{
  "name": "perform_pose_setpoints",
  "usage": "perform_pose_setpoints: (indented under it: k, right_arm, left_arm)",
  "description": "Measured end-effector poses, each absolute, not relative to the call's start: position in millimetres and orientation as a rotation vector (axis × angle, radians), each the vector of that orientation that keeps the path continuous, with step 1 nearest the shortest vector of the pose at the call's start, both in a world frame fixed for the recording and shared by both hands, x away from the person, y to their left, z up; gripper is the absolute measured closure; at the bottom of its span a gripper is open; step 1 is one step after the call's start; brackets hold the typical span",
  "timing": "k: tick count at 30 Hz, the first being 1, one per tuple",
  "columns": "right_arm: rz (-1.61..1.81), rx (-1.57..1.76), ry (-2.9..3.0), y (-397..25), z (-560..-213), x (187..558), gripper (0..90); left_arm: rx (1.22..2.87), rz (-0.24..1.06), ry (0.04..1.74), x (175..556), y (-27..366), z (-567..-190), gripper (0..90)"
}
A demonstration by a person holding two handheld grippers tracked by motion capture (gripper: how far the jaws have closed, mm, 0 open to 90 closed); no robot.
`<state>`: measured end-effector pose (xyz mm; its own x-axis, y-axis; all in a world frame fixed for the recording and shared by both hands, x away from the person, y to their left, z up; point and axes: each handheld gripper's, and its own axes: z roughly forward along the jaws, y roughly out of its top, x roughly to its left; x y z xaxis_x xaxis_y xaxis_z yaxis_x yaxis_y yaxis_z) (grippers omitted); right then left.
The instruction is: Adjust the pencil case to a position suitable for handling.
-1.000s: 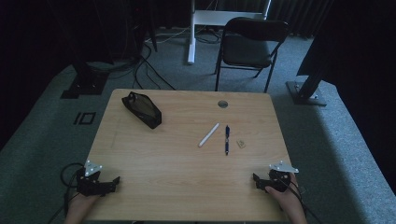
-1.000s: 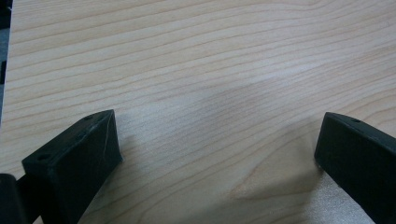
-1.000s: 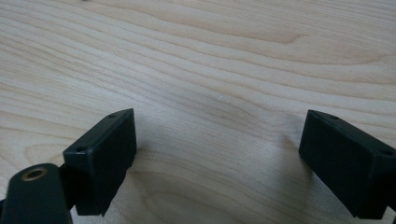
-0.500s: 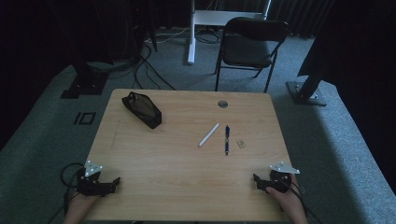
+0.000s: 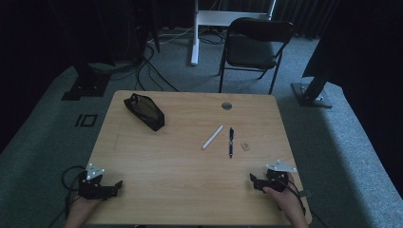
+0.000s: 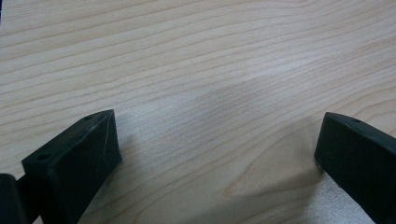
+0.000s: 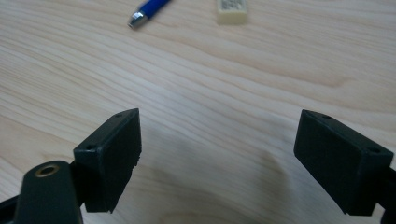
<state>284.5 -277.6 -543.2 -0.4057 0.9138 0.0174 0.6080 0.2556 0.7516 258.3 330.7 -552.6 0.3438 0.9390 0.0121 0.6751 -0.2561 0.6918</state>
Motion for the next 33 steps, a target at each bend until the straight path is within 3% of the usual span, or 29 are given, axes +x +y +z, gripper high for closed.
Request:
perform_pose_setpoints:
  k: [33]
  right_arm:
    - [1.163, 1.145, 2.204, -185.0, -515.3, 320.8, 14.6]
  left_arm:
    - [2.02, 0.579, 1.403, 258.3, 330.8, -552.6, 0.1]
